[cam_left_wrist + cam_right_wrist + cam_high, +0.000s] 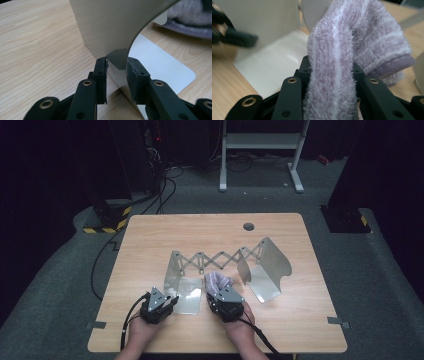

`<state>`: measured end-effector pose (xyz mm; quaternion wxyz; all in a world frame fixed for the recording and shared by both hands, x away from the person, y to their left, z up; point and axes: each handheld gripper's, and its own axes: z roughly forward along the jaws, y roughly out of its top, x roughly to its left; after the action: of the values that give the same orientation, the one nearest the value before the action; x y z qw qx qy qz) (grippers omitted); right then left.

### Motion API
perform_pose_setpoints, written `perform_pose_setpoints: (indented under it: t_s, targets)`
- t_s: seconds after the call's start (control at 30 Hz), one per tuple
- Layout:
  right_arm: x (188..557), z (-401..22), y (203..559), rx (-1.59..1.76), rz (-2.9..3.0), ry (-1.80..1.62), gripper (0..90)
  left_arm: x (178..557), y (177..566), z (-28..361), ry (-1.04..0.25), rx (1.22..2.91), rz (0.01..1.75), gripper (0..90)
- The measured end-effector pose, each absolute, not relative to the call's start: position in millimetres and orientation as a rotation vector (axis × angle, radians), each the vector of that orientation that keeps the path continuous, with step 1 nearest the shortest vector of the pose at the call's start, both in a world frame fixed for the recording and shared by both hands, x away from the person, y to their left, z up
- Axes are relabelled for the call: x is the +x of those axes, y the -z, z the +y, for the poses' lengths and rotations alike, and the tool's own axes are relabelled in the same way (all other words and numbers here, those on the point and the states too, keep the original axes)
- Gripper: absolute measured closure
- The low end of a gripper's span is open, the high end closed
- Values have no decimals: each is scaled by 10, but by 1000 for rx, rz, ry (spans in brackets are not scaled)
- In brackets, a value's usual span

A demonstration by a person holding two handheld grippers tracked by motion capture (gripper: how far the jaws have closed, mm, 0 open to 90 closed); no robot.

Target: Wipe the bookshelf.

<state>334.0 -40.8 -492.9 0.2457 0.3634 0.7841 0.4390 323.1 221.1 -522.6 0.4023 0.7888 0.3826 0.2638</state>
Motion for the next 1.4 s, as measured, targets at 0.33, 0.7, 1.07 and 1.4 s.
perform_pose_setpoints:
  t_s: [0.33,0.7,1.07,1.4]
  targets:
    - [3321,-421,4283,886,2016,-1297,653,3215,5228,2210,-665,2002,950,681]
    - [3320,-371,4789,927,2125,-1161,655,3216,5235,2204,-657,2007,948,662]
    - [3549,-394,5066,989,2134,-1016,659,3206,5231,2202,-667,2009,940,642]
    - [3730,-315,5054,968,2191,-980,659,3218,5252,2191,-663,2023,950,676]
